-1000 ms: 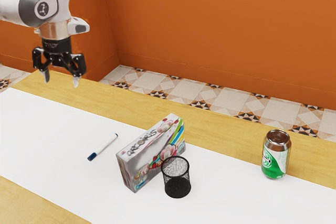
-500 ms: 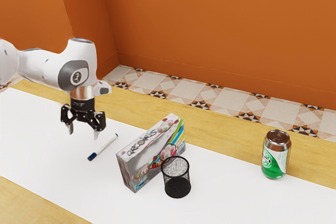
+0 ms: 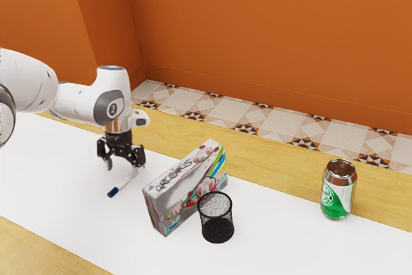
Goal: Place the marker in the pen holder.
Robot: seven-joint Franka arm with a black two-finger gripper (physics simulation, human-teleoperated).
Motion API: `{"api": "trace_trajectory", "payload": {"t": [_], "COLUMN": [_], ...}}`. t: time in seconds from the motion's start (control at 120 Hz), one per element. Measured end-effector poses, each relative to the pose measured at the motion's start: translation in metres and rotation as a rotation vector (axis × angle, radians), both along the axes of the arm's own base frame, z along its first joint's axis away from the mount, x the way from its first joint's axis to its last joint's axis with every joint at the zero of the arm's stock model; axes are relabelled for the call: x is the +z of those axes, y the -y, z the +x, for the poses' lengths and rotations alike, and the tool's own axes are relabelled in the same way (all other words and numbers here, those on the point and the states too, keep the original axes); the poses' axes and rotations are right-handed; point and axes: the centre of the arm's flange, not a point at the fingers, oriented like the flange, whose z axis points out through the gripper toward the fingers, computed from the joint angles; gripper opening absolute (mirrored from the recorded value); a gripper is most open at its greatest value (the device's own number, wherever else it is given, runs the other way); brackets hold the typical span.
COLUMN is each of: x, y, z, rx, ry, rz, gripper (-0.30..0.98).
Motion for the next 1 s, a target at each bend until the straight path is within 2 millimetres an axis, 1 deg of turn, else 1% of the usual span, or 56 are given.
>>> {"api": "trace_trajectory", "payload": {"t": [0.083, 0.142, 0.25, 0.4, 0.433, 0.767, 0.883, 1.0], "x": [-0.003, -0.004, -0.006, -0.011, -0.011, -0.01, -0.011, -0.012], "y": [0.0, 0.001, 0.008, 0.012, 0.012, 0.012, 0.012, 0.012], "z": [0.004, 0.01, 0.02, 0.019, 0.019, 0.016, 0.015, 0.015], "rx": [-0.019, -0.034, -0.07, -0.095, -0.1, -0.144, -0.154, -0.161], "ry": [0.0, -0.001, -0.008, -0.038, -0.044, -0.072, -0.076, -0.079], "rz": [-0.012, -0.019, -0.034, -0.057, -0.06, -0.07, -0.071, -0.069], "gripper": [0.69, 0.69, 0.69, 0.68, 0.65, 0.12, 0.0, -0.06]}}
